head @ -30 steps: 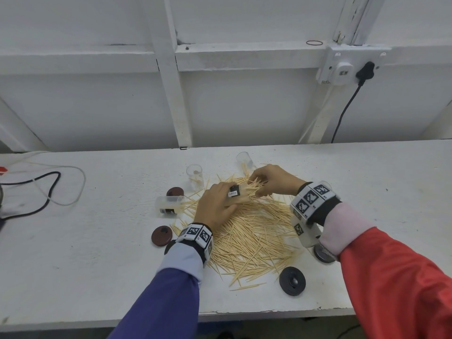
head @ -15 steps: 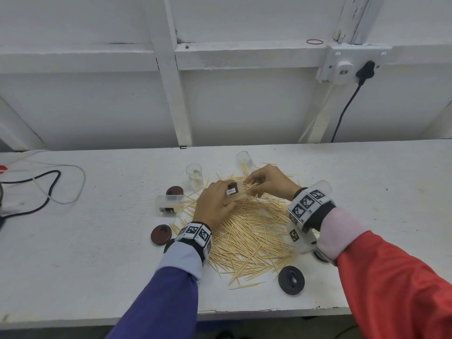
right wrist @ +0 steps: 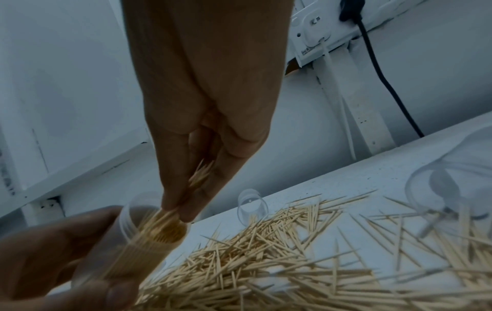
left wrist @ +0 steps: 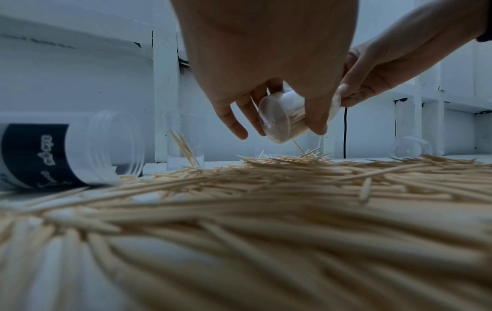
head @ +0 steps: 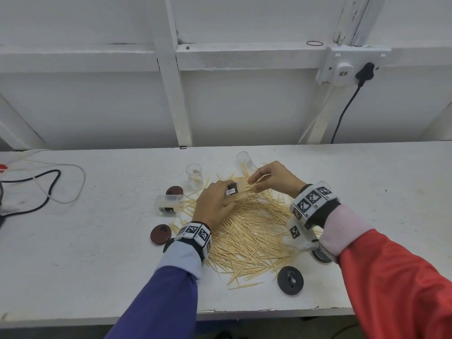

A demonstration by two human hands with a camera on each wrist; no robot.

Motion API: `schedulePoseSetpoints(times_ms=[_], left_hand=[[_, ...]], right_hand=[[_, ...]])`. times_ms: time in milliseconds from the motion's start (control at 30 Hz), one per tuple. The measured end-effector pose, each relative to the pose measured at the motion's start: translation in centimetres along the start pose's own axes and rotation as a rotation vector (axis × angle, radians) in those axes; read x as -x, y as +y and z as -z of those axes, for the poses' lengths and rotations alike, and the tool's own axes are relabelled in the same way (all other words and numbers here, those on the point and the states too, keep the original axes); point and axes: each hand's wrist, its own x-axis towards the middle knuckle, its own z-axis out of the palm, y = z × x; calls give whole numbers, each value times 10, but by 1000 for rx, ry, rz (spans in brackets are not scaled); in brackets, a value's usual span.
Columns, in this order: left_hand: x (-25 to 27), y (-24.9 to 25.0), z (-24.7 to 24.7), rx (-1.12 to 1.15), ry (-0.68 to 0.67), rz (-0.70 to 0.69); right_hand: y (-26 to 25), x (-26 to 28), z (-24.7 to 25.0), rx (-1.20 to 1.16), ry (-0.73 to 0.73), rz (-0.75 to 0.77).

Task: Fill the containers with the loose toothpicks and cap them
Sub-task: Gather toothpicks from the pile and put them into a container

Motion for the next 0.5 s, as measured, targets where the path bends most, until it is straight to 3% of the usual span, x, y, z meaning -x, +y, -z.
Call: schedulePoseSetpoints(times_ms=[267, 500], left_hand=[[1, 1, 0, 33, -14, -14], [2, 4, 3, 30, 25, 16]], right_hand=[[-5, -1, -15, 1, -37, 65], [-1, -3, -7, -62, 19, 10]])
